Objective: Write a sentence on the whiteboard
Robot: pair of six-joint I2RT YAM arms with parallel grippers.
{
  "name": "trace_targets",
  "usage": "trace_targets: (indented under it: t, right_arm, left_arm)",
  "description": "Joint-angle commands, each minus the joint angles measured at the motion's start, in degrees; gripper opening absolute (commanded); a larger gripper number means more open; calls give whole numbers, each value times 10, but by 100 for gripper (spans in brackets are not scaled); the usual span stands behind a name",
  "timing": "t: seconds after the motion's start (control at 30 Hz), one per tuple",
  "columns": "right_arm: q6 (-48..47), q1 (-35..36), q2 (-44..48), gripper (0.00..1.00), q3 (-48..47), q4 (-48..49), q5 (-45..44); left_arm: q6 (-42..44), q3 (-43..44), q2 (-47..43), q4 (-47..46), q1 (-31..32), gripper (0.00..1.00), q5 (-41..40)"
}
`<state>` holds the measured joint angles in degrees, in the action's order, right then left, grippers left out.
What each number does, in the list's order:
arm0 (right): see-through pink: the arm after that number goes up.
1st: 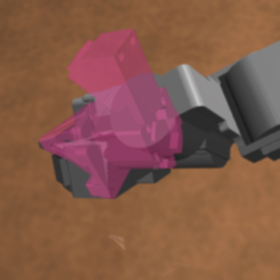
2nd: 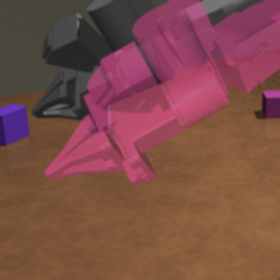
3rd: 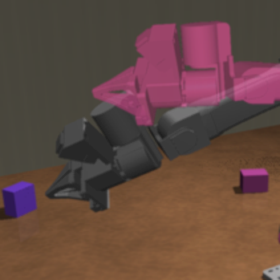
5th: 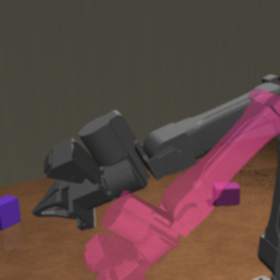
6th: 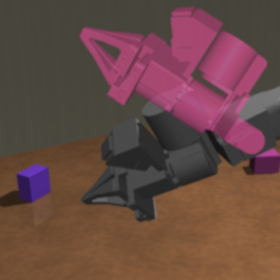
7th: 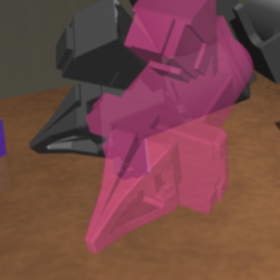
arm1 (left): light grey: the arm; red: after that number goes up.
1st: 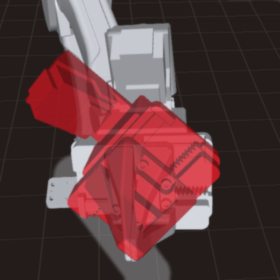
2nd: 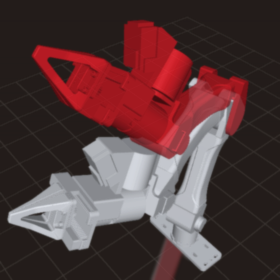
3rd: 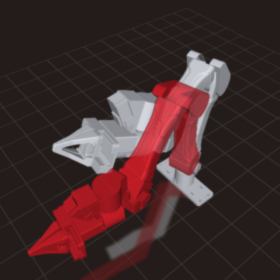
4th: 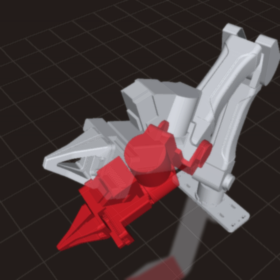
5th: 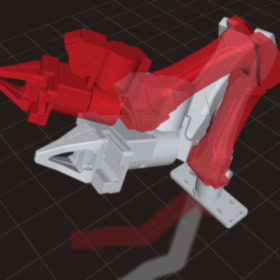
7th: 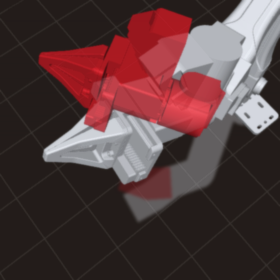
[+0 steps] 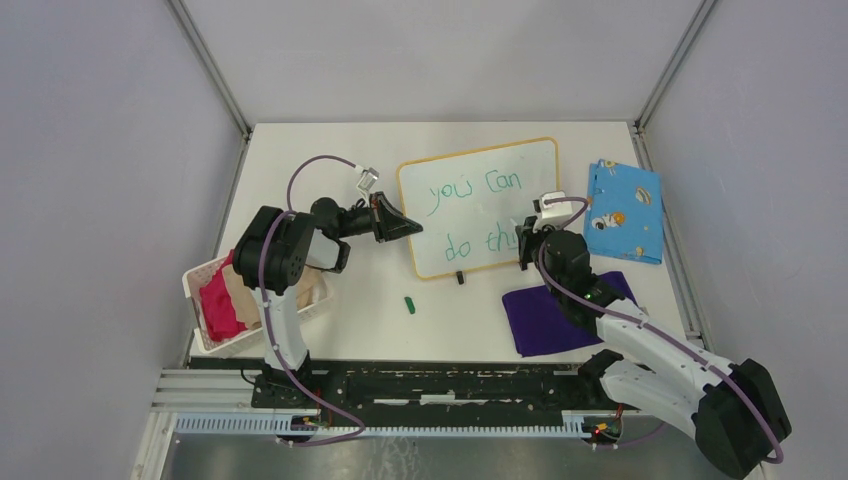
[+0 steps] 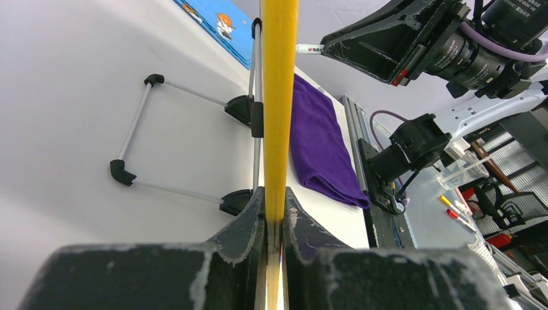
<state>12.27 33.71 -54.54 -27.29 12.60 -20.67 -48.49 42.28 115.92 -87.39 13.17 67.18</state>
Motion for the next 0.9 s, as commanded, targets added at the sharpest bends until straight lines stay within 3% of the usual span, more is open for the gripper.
trace_targets:
  t: [0.0, 0.87]
  right_arm:
    - [6, -3, -4, 0, 3, 26, -10]
    - [15, -9, 6, 0, 23, 1, -15]
  left_arm:
    - [-18, 7, 16, -18, 8, 2, 26]
    - [-20, 5, 16, -21, 8, 2, 25]
